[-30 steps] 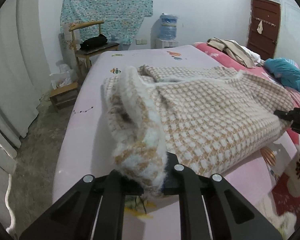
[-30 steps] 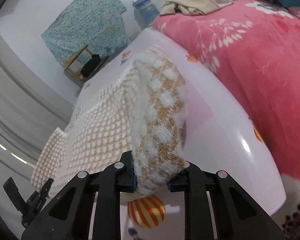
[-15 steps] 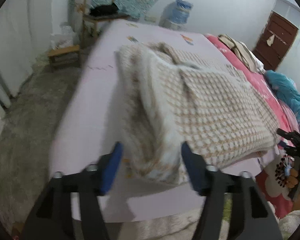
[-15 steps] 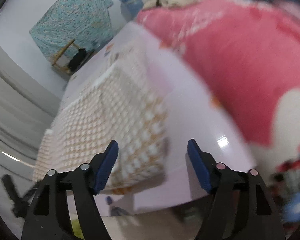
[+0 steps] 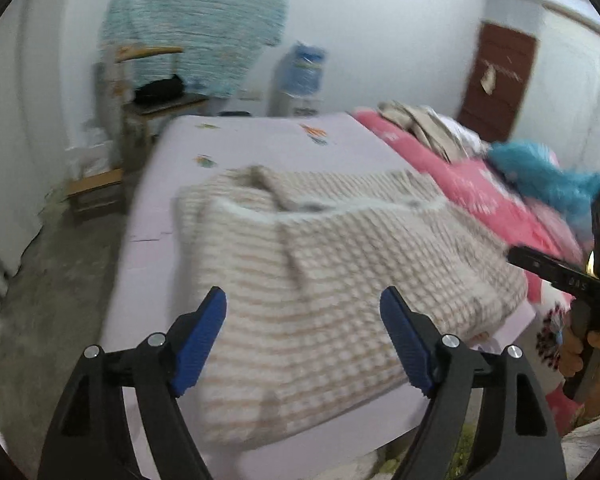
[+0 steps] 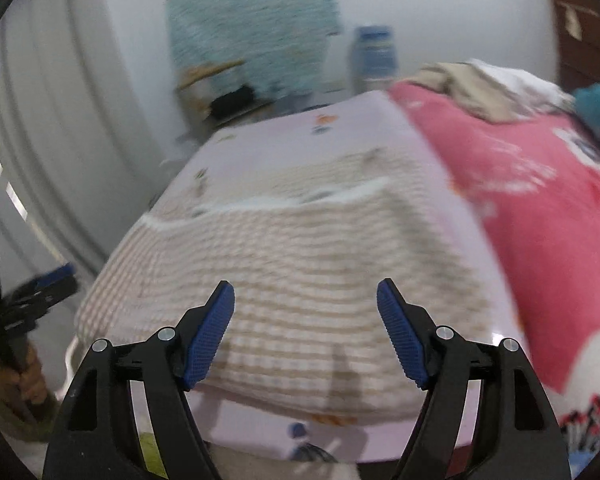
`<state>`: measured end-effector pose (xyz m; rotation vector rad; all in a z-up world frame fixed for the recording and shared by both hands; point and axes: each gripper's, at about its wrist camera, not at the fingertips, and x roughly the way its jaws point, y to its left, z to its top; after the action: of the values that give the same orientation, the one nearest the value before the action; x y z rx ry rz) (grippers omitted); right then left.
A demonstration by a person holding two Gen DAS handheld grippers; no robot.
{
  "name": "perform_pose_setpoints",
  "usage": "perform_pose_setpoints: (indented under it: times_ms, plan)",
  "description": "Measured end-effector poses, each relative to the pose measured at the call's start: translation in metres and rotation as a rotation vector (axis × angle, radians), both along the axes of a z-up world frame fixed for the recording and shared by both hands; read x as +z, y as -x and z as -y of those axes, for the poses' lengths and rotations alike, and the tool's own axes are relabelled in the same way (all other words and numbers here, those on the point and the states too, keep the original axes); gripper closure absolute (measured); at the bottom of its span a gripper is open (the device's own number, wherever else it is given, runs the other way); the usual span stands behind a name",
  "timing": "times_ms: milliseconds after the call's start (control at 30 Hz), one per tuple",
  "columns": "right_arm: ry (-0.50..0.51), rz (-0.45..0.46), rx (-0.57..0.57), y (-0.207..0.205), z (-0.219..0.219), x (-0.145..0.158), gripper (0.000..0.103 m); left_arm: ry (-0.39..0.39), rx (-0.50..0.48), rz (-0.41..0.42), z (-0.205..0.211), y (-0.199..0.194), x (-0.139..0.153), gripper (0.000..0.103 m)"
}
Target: Fold large clothes
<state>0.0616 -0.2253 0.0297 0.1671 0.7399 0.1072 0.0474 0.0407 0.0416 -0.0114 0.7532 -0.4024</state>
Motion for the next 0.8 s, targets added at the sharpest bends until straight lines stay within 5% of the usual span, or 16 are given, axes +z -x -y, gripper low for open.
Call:
perform_pose_setpoints:
  times_ms: [133,267,433,600,800]
  plan:
    - [0.026,-0.048,0.09,-0.012,-0.028,-0.022,0.047,-0.102,-0.052,-0.077,0.038,-0.017,-0.036,0.026]
    - [0.06,-0.153,0.105,-0.023,-0.035,-0.061,0.048,-0.17,-0.039,-0.147,0.046,-0.027,-0.071,0.023]
    - [0.004,-0.16,0.098,-0.029,-0.025,-0.051,0.051,-0.097,-0.024,-0.182,0.036,-0.033,-0.076,0.016]
    - [0.004,-0.076,0.102,-0.037,-0.028,-0.033,0.051,-0.096,-0.011,-0.185,0.035,-0.037,-0.08,0.007]
    - [-0.043,-0.171,0.065,-0.055,-0.02,-0.072,0.046,-0.088,0.011,-0.188,0.037,-0.04,-0.082,0.006]
